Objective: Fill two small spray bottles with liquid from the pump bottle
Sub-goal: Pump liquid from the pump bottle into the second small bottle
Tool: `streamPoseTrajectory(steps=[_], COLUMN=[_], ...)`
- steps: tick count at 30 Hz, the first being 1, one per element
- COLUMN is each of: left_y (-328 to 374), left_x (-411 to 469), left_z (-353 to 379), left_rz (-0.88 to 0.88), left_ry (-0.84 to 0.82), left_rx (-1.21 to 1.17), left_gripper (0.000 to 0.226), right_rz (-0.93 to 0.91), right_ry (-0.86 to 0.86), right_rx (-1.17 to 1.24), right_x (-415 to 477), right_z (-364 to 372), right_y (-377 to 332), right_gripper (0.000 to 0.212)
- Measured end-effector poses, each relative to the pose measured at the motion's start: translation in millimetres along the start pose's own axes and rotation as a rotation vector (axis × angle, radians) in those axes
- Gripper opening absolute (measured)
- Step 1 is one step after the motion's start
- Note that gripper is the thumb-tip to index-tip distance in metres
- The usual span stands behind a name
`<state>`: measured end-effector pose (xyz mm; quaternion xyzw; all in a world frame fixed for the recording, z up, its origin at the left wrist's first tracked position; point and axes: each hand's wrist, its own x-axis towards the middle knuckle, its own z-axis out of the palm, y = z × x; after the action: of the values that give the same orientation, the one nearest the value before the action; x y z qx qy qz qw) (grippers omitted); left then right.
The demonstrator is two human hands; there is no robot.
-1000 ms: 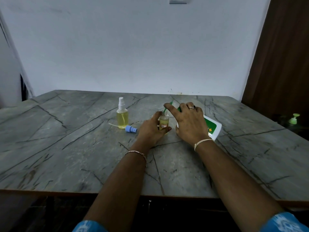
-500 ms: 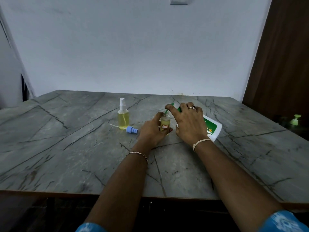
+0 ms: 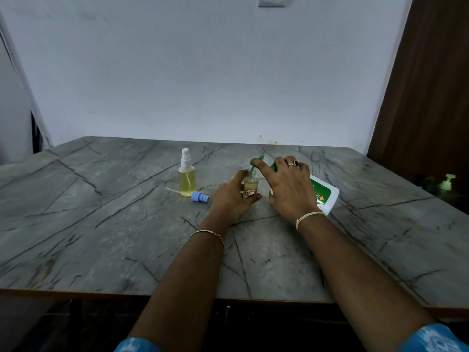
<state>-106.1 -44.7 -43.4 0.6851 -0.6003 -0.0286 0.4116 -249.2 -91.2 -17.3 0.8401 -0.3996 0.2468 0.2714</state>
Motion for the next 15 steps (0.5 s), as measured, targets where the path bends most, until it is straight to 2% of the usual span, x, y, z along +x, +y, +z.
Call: streamPoseTrajectory(steps=[8,15], left_y=[1.7,0.0], left_x=[-1.1,-0.2], left_z=[0.3,1.3], left_rz=[0.012,0.003], left_ry=[0.006,0.006], left_rx=[0.006,0.001], left_gripper=[0.064,0.065], right_rz=[0.013,-0.012], right_ry=[0.009,0.036], right_rx=[0.029,-0.005], right_x=[3.1,-1.0], right_z=[-0.2,1.7], right_y=[-3.1,1.7], right_gripper=[0.079,0.086])
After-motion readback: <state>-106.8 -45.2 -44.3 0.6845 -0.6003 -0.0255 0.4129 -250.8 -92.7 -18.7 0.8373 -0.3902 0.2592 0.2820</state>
